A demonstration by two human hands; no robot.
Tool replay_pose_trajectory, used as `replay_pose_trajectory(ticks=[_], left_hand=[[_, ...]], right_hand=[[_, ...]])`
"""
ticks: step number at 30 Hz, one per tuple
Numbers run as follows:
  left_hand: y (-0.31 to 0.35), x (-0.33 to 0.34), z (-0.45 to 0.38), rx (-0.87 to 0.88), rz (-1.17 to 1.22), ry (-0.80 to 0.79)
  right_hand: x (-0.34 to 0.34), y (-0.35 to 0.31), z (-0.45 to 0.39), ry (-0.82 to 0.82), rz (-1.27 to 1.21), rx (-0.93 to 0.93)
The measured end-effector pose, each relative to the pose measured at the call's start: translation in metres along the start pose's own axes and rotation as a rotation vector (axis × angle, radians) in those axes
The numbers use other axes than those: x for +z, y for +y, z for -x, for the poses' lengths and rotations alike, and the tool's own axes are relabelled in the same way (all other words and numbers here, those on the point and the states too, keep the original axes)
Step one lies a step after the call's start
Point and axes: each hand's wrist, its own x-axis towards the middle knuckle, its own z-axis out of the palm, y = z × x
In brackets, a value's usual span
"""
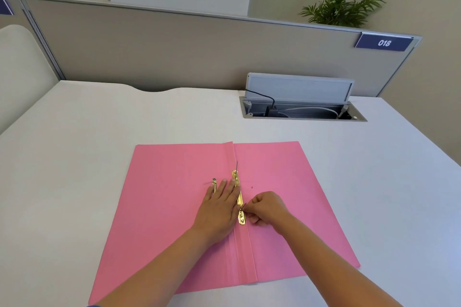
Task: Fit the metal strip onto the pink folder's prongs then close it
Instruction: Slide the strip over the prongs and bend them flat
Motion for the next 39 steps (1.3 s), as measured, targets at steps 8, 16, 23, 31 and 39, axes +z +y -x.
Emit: replay_pose_trajectory(ticks=[8,16,23,31,39], left_hand=[[0.034,0.01,0.022,-0.004,0.013,0.001],[0.055,0.022,0.044,0.014,0.02,0.008],[0.06,0.025,0.05,0.022,0.009,0.029],[0.062,0.017,0.047,-0.03,0.123,-0.037],[0.06,0.009,0.042,-0.096,0.27,-0.121]], right_hand=[[-0.013,0.028,0.024,0.004,0.025,-0.003],[-0.018,0.053,0.051,0.005,0.008,0.008],[-0.028,0.051,0.068,-0.1,-0.2,0.104],[-0.031,0.049,0.073,-0.198,-0.092,0.061],[-0.016,0.077,0.078,0.064,0.05,-0.138]])
